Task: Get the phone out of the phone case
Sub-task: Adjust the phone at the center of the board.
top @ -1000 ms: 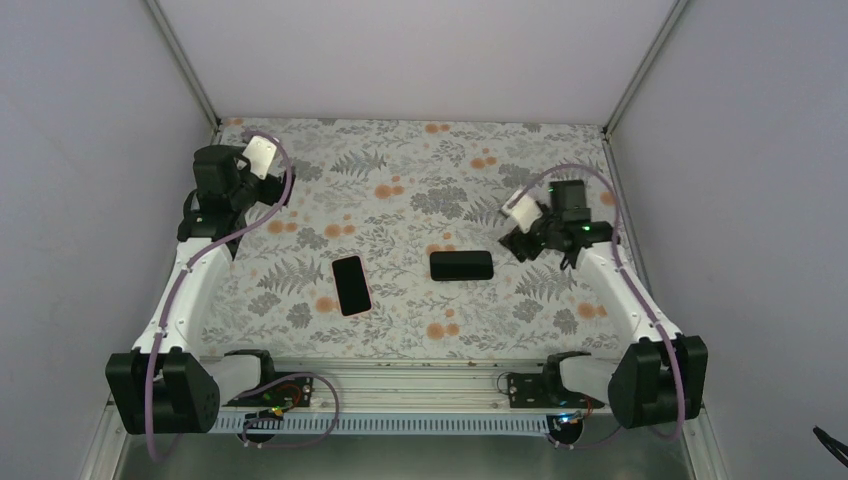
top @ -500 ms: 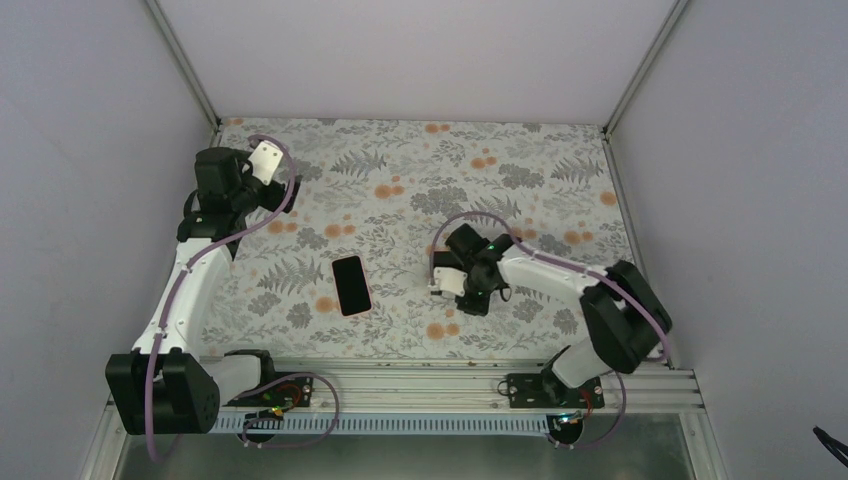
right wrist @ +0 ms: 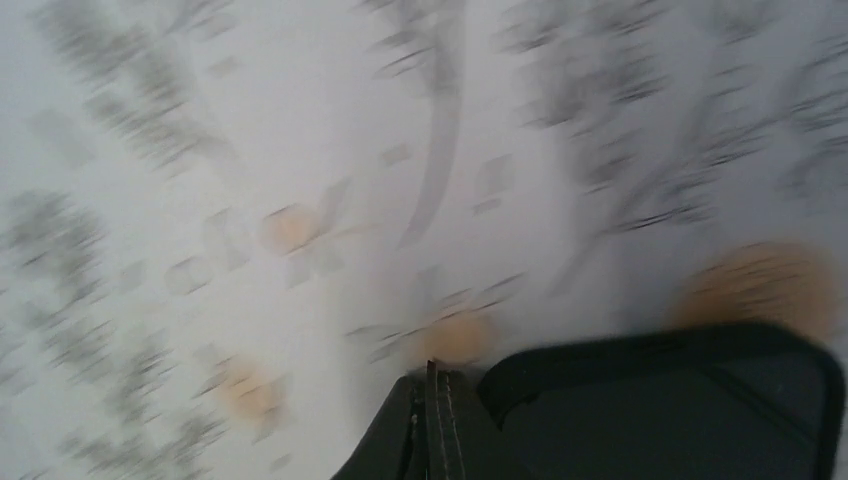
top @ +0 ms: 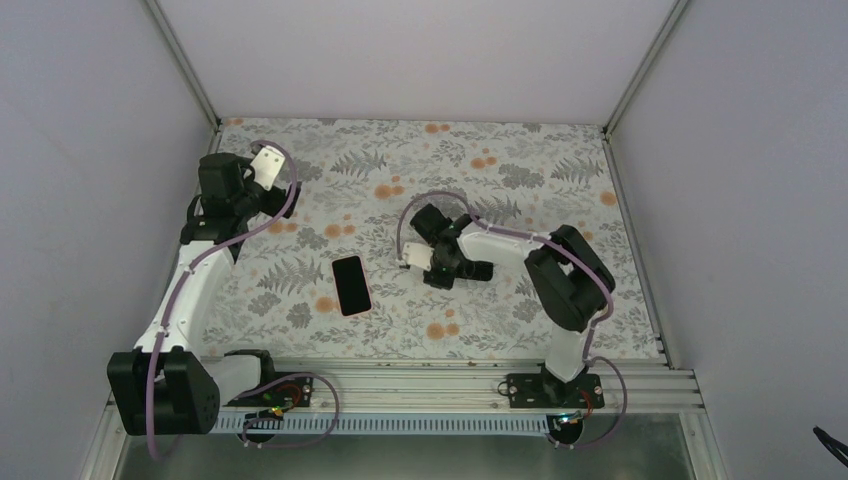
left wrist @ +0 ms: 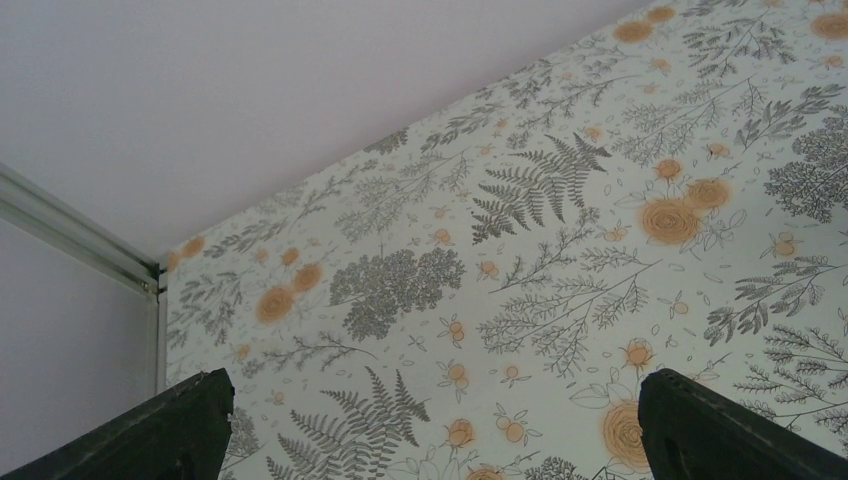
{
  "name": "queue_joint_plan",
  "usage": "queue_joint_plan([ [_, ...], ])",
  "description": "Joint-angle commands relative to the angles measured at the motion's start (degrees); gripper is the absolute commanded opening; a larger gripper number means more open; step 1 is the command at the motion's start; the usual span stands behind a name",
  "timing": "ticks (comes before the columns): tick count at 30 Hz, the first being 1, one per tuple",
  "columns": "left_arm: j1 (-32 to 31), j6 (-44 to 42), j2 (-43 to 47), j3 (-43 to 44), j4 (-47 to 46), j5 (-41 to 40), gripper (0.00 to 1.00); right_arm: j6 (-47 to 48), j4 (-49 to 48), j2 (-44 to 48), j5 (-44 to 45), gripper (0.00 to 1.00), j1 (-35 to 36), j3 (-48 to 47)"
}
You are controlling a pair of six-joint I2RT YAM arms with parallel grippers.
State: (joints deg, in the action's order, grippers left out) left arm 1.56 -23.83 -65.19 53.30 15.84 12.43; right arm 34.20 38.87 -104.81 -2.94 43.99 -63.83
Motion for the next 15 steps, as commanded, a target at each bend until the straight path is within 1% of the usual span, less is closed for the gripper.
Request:
queue_joint_plan([
  [1,0.46,-0.60,1.26,-1.11,-1.73,-0.83,1.00,-1.69,-7.06,-7.15,7.17,0.04,-5.51,-2.84],
  [5,0.42,-0.60,1.13,-1.50,-1.88,-0.43,1.00,-1.58,-7.57,-8.89,7.64,0.04,-11.44,-6.11],
  [8,0.43,-0.60,1.18,-1.62,-1.80,-0.06,1.00,-1.21,-7.12,-9.43,6.45,0.04,-17.22,-7.66],
  [15,0.46,-0.42,1.25,-1.66,-1.55,0.75,1.00,0.89,-7.59,-8.12,5.01,0.04,-26.98,-5.55],
])
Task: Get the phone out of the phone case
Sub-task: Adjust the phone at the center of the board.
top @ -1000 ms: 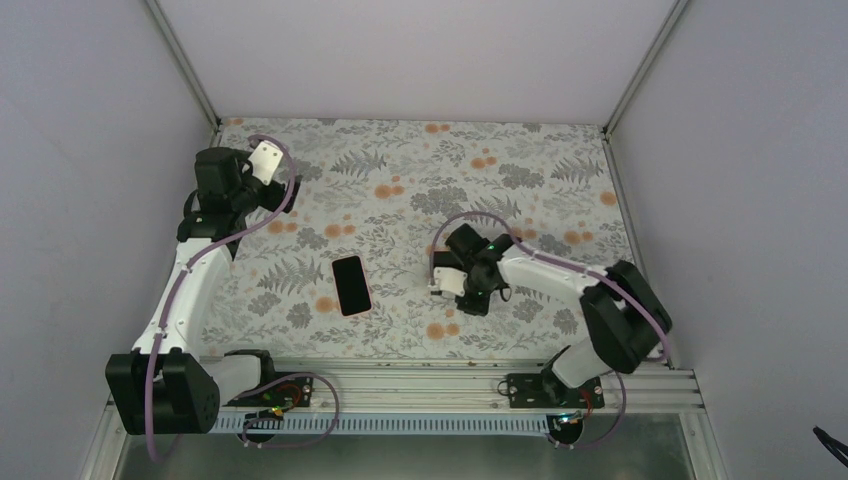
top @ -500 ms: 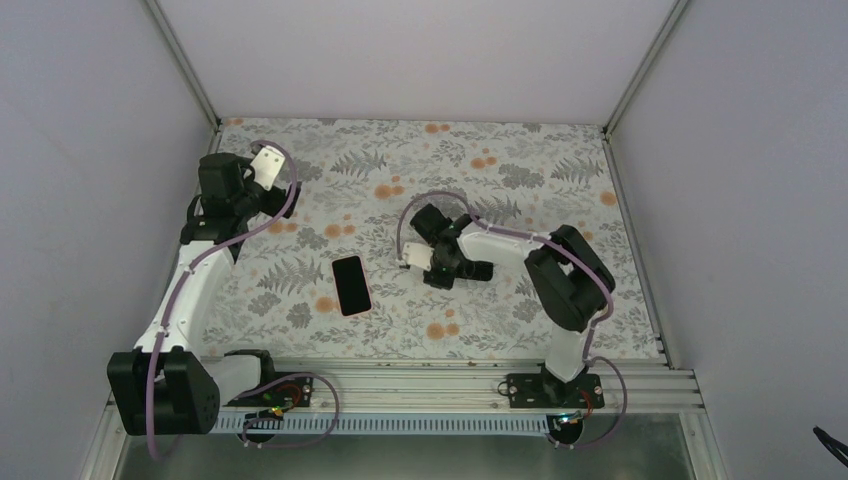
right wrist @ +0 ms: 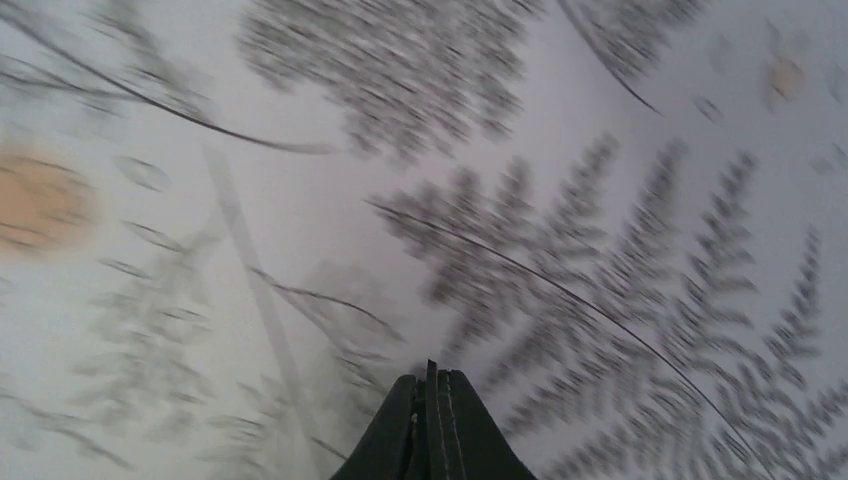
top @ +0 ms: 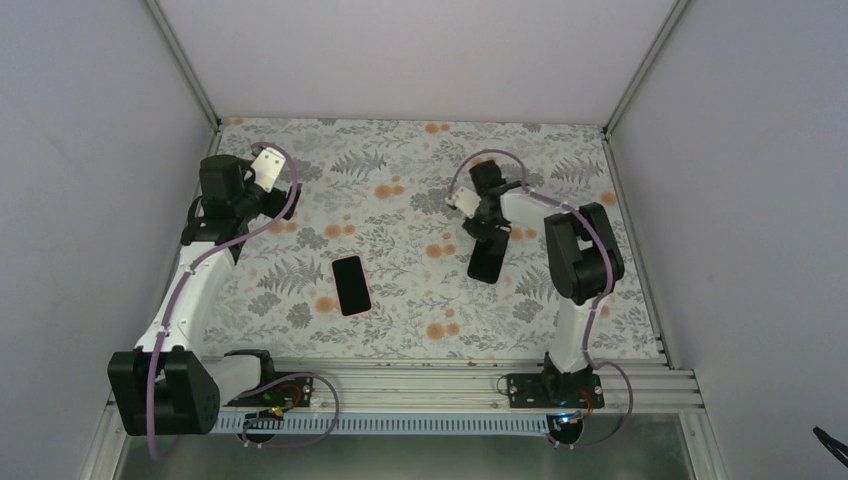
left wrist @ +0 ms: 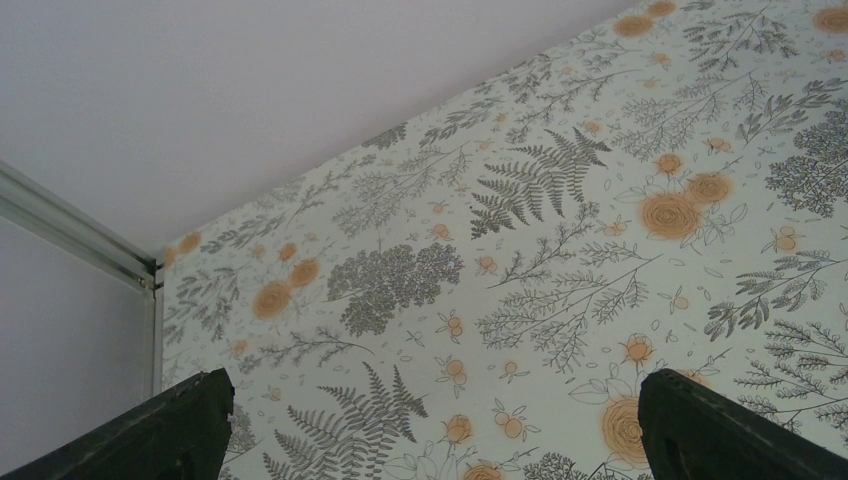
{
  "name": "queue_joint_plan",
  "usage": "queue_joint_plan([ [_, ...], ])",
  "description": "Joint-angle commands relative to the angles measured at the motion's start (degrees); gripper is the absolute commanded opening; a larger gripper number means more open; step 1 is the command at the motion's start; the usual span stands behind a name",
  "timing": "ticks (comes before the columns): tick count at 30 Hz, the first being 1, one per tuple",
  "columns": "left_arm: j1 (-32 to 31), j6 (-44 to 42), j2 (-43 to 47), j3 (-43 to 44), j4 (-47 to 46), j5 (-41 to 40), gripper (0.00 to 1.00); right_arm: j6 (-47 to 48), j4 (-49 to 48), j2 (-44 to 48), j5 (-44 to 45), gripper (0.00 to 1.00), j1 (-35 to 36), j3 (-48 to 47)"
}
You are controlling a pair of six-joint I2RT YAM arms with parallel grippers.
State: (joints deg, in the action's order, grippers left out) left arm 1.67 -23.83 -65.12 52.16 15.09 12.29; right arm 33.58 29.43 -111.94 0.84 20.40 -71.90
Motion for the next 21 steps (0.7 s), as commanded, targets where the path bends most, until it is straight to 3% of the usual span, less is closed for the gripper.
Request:
queue_joint_plan([
  [1,0.35,-0.42,1.21,-0.51,-0.75,0.89,1.00,1.85,1.97,-0.61,0.91,0.04,-4.53,3.25],
  [12,0.35,-1.10,1.52,-0.53,0.62,3.01,1.00,5.05,4.50,15.96,-1.29,0.04,-7.30,24.29],
  [18,0.39,-1.16,1.55,-0.15,0.78,3.04,1.00,5.66,7.51,28.97,-1.77,0.06,-7.26,29.03],
  [20,0.31,-1.30,1.82,-0.06,1.06,2.78,1.00,6.29,9.60,33.29,-2.26,0.29,-7.25,28.66],
  [21,0.34,-1.35,2.03,-0.04,1.01,2.53,1.00,6.84,10.01,35.91,-2.08,0.50,-7.30,28.61],
])
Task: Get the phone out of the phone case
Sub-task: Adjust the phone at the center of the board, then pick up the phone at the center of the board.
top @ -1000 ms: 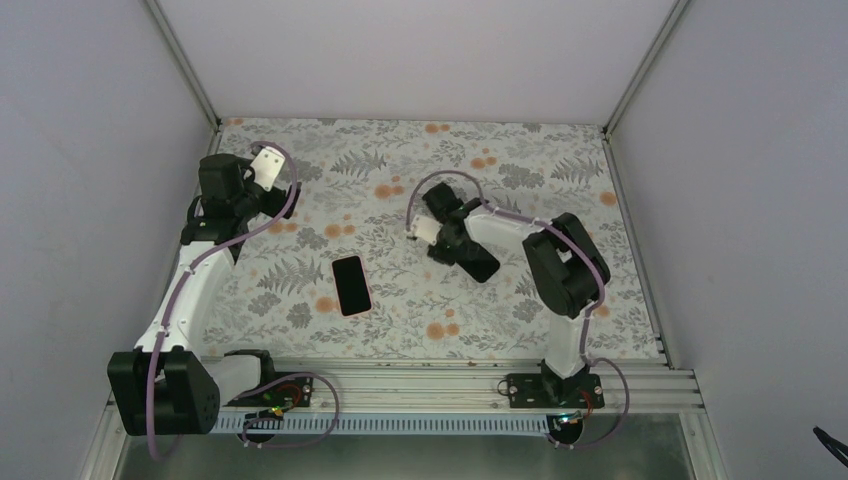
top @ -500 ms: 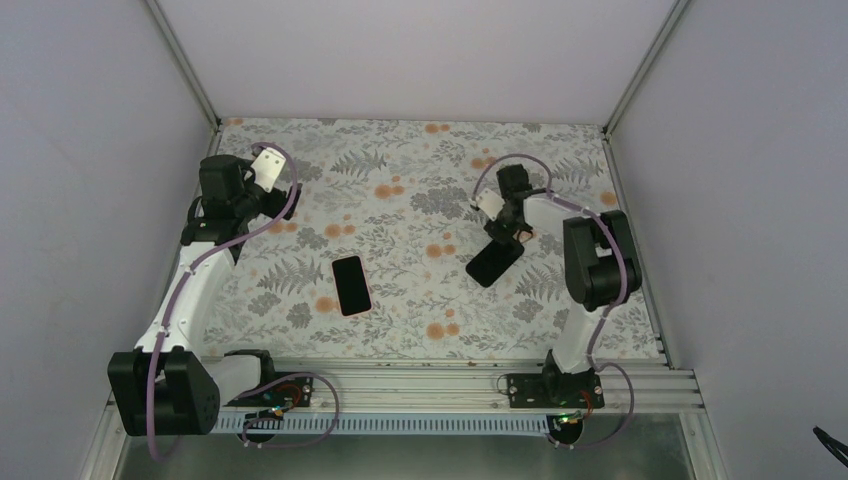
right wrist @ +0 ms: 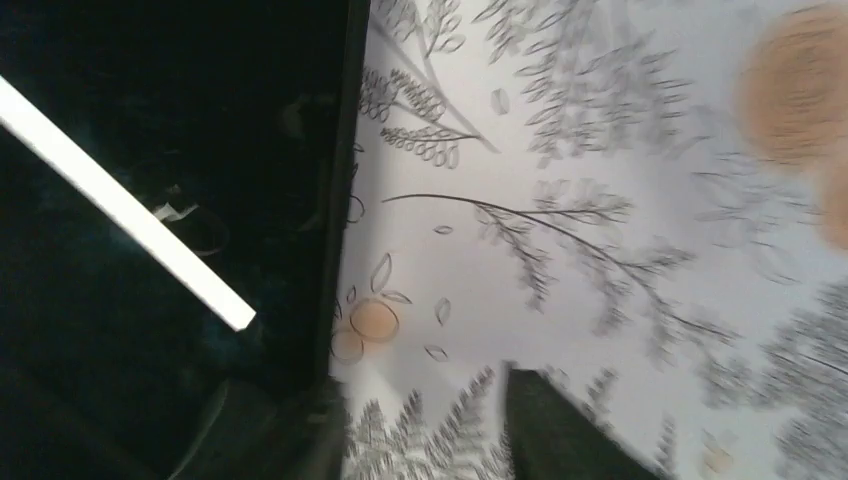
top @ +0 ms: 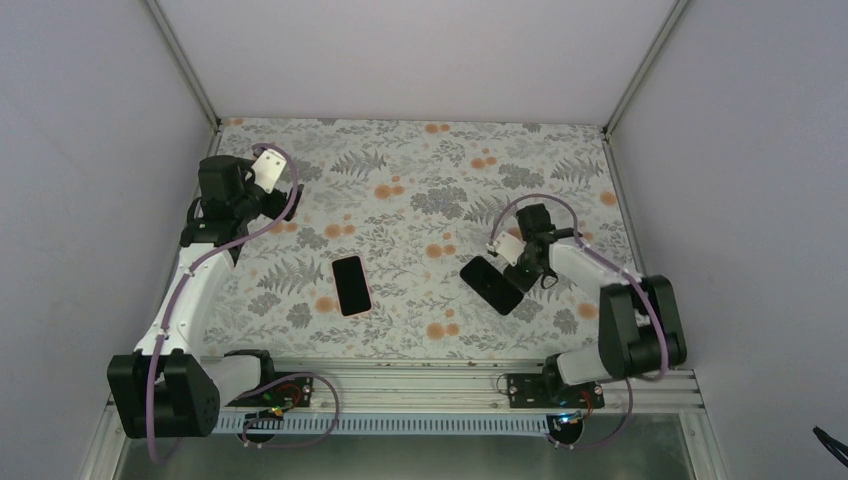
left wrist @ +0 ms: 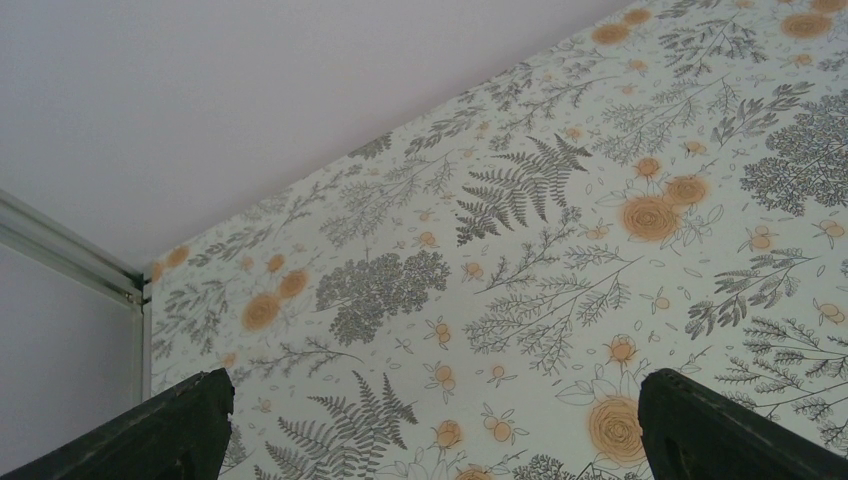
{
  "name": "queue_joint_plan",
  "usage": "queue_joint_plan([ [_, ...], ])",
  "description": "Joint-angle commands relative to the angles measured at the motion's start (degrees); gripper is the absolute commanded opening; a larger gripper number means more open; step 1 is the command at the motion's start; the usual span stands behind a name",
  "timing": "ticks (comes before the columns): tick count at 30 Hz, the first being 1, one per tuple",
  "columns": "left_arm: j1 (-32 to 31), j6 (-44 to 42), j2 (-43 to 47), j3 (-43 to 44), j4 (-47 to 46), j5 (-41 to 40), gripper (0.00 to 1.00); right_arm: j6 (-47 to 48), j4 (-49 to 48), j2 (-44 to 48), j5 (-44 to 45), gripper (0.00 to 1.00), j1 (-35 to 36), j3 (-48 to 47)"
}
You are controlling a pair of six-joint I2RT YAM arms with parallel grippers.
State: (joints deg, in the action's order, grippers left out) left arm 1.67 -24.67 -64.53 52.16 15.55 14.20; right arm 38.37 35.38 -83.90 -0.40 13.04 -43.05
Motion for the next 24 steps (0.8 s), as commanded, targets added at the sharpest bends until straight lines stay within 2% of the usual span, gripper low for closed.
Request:
queue_joint_plan([
  [1,0.35,-0.63,1.65,0.00,0.52,0.36,1.00,2.63,4.12,10.30,-0.64,0.81,-0.14,-0.09],
  [2,0.35,-0.64,1.93,0.06,0.53,0.18,1.00,3.22,4.17,12.70,-0.80,0.97,-0.22,0.10],
  [3,0.35,-0.60,2.02,0.19,0.49,0.05,1.00,3.68,5.44,14.15,-1.66,0.99,-0.21,-0.17],
  [9,0.29,-0.43,1.92,0.02,0.41,0.29,1.00,-6.08,16.70,9.89,-12.66,1.00,0.11,-6.53],
  [14,0.36,-0.56,0.69,0.32,0.55,0.24,1.00,-8.04,15.80,10.42,-10.20,1.00,1.49,-5.68],
  [20,0.34,-0.24,-1.11,1.66,1.16,-0.53,1.00,-11.88,17.87,3.29,-9.91,1.00,6.45,-7.12],
  [24,0.37,-0.17,-1.51,1.47,1.18,-1.53,1.00,-14.42,15.90,-1.58,-7.14,1.00,8.96,-9.10],
])
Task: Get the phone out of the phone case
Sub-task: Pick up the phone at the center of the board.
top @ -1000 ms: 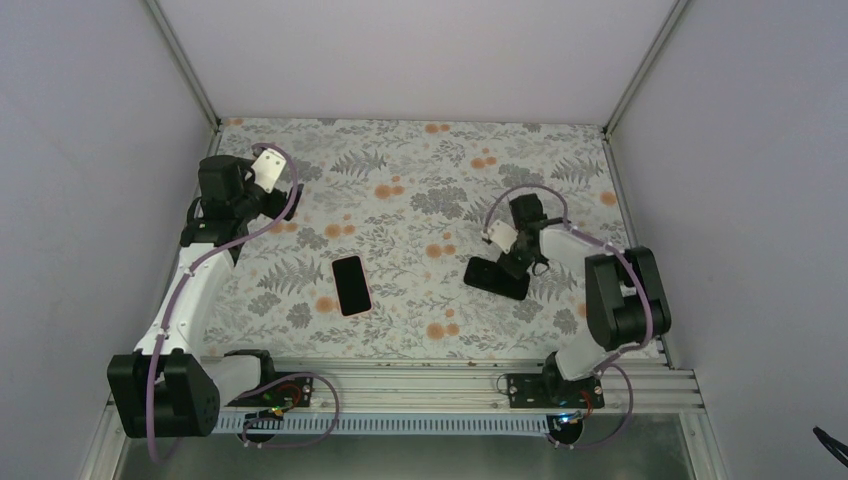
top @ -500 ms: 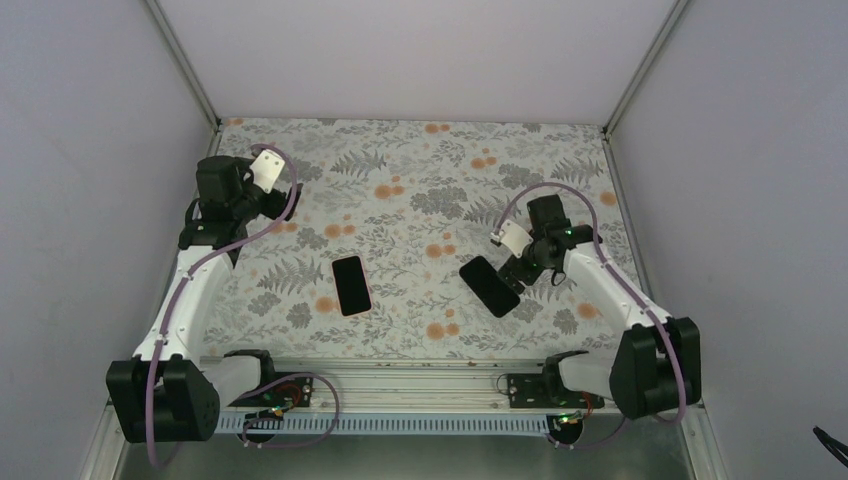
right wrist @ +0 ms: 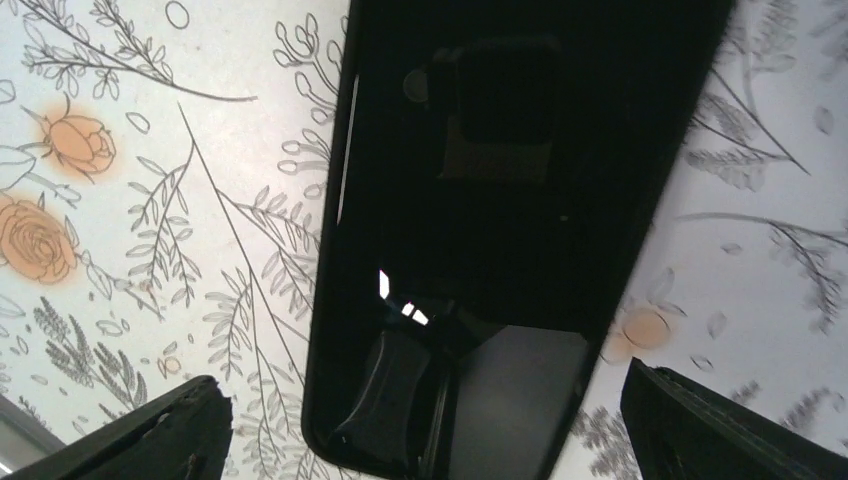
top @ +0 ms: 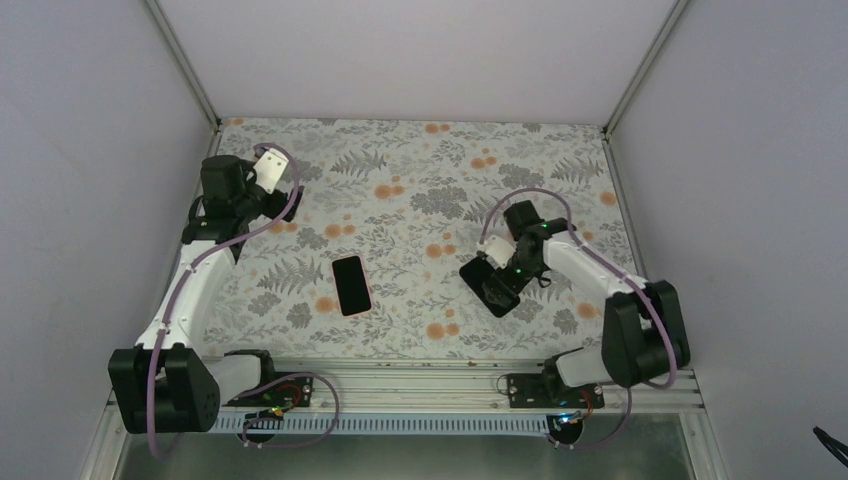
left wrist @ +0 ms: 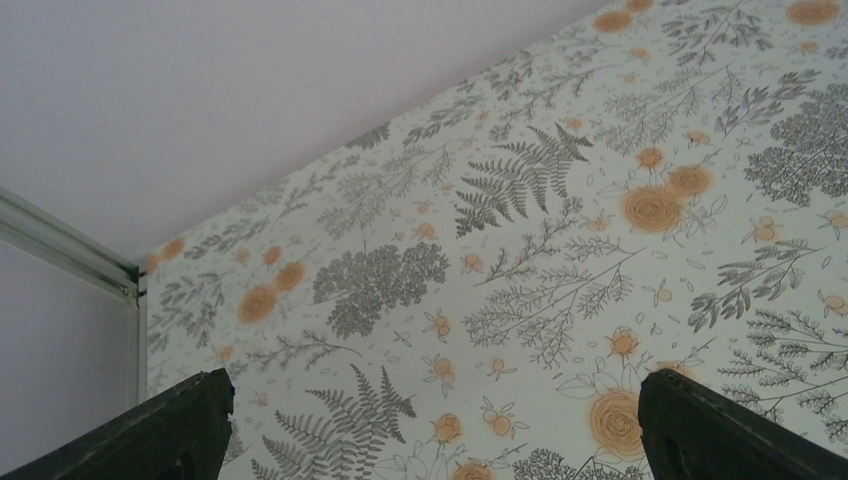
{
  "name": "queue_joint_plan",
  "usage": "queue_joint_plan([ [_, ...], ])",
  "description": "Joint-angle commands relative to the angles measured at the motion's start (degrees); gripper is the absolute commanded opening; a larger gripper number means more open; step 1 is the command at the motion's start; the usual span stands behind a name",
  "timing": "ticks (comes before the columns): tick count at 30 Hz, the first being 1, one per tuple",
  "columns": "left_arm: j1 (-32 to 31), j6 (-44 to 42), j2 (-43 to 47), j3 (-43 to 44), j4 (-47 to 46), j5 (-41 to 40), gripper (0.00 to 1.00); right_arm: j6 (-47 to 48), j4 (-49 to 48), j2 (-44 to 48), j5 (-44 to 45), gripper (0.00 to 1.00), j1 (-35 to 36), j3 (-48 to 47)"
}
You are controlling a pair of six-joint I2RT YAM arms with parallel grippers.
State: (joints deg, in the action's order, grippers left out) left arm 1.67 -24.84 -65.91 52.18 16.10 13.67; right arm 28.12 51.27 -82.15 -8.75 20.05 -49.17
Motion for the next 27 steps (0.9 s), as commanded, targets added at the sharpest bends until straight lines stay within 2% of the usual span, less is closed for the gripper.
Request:
queue_joint_plan([
  [1,0.33,-0.03,-0.11,1.32,0.58,-1.34,1.00,-4.95,-0.55,-4.59,2.10,1.00,2.00,-3.70],
  [6,0.35,-0.26,-0.13,1.02,0.45,-2.11,1.00,-6.84,-2.29,-8.35,3.07,1.00,2.32,-5.08],
  [16,0.35,-0.47,-1.71,1.51,0.15,-2.08,1.00,-6.35,-4.70,-10.98,5.45,1.00,4.62,-1.07],
  [23,0.35,-0.80,-2.10,1.43,0.00,-1.98,1.00,-7.67,-9.37,-14.58,13.70,1.00,6.22,1.83],
  [27,0.18,-1.46,-2.89,1.70,0.24,-1.99,1.00,-6.63,-11.52,-14.55,14.00,0.93,6.12,2.74],
])
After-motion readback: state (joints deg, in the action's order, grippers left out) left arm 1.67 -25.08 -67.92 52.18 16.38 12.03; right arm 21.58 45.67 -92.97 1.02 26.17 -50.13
